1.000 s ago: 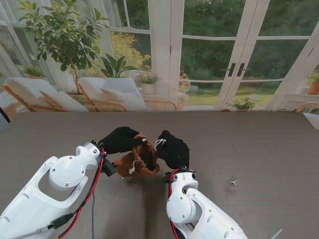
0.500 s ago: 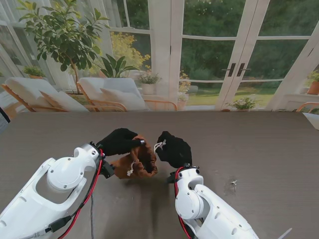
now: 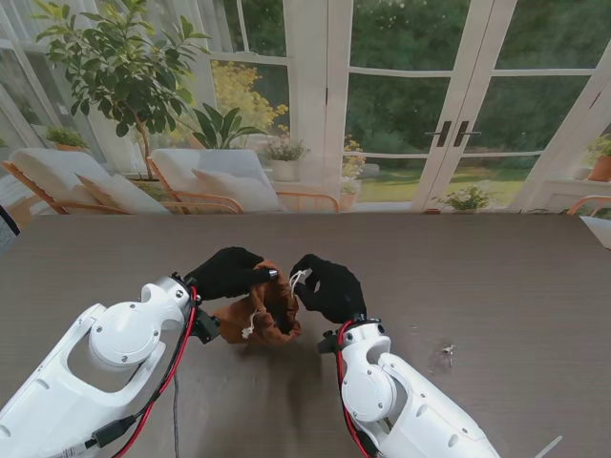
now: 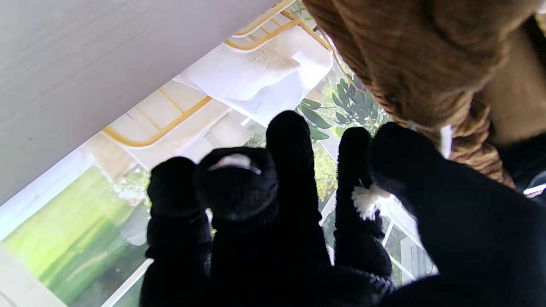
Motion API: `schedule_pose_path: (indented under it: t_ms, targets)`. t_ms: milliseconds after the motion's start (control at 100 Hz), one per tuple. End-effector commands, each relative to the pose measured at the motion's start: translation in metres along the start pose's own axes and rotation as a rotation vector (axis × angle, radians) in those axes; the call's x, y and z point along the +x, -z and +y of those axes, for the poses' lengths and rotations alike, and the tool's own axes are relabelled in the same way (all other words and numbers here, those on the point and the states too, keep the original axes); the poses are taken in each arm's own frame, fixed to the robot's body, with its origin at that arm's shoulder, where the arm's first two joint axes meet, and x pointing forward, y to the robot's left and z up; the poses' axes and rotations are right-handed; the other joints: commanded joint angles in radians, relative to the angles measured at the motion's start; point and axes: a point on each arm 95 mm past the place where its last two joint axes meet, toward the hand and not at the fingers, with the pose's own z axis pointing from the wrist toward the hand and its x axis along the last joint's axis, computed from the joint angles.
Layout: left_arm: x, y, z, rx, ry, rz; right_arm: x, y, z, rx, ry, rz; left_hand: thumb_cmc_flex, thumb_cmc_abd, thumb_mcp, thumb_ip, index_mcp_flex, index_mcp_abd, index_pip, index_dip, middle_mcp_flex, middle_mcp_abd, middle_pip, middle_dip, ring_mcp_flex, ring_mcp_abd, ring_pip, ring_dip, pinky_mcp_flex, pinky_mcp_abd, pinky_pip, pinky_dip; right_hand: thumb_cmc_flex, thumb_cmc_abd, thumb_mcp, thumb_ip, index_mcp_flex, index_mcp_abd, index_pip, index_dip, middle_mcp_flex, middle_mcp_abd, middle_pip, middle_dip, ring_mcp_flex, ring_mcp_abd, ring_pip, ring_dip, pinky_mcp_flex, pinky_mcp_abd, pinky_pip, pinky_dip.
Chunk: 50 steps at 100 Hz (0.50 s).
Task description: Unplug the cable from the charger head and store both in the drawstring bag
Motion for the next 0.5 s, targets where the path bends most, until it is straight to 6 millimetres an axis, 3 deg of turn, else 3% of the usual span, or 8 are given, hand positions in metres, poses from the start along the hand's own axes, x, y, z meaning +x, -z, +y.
schedule_pose_path:
  t_ms: [0,100,270,410,490]
  targets:
    - [0.0040,0.0010,0.0010,-0.016,0.000,0.006,-0.0010,0.0014,-0.0030,0.031,0.015,0.008,0.025,0.033,0.023,-0.011,0.019,0.029,0.007,-0.002,0.016,0.005,-0.001,-0.009,0.012,0.013,0.002,-0.009,0.014,-0.036,0.032,-0.001,0.012,-0.066,-0.012,-0.018,0.001,-0.016,-0.010,-0.020,0.002,0.015,-0.018,-0.011,0.018,0.005,0.004,-0.005,0.230,0.026,-0.008,0.032]
    - [0.0042,0.0015,0.0012,-0.019,0.001,0.002,-0.0031,-0.0007,-0.0002,0.042,0.046,0.020,0.027,0.032,0.023,-0.011,0.018,0.029,0.007,-0.002,0.016,0.006,-0.001,-0.009,0.011,0.014,0.001,-0.009,0.014,-0.036,0.032,-0.001,0.032,-0.103,0.025,-0.010,-0.011,0.020,-0.043,-0.018,-0.009,0.007,-0.027,0.025,0.018,-0.007,-0.016,-0.012,0.226,0.022,-0.014,0.029]
    - [0.0042,0.0015,0.0015,-0.020,0.005,-0.001,-0.0043,-0.0014,0.0025,0.044,0.047,0.037,0.028,0.032,0.021,-0.012,0.017,0.030,0.005,-0.004,0.015,0.007,-0.002,-0.009,0.010,0.014,0.001,-0.009,0.013,-0.035,0.031,-0.001,0.068,-0.167,0.017,-0.009,0.000,-0.005,-0.056,-0.015,-0.010,0.002,-0.037,0.036,0.019,-0.014,-0.019,-0.013,0.223,0.021,-0.018,0.027]
    - [0.0040,0.0014,0.0021,-0.022,0.006,-0.005,-0.0035,-0.0007,0.0015,0.048,0.010,0.032,0.029,0.033,0.020,-0.012,0.017,0.031,0.004,-0.004,0.013,0.009,-0.003,-0.010,0.009,0.017,-0.001,-0.009,0.011,-0.033,0.029,-0.001,0.008,-0.125,-0.011,-0.012,-0.009,-0.002,-0.085,-0.005,-0.024,0.010,-0.053,0.031,0.017,0.002,-0.033,-0.015,0.207,0.027,-0.029,0.027]
    - [0.0040,0.0014,0.0023,-0.022,0.007,-0.006,-0.0028,-0.0005,0.0007,0.055,-0.014,0.020,0.028,0.032,0.019,-0.012,0.018,0.031,0.004,-0.005,0.014,0.010,-0.003,-0.010,0.009,0.017,-0.001,-0.009,0.011,-0.032,0.029,-0.001,-0.038,-0.092,-0.027,0.025,-0.029,0.014,-0.149,0.033,-0.049,0.019,-0.050,-0.006,0.017,0.017,-0.058,-0.019,0.187,0.035,-0.040,0.038]
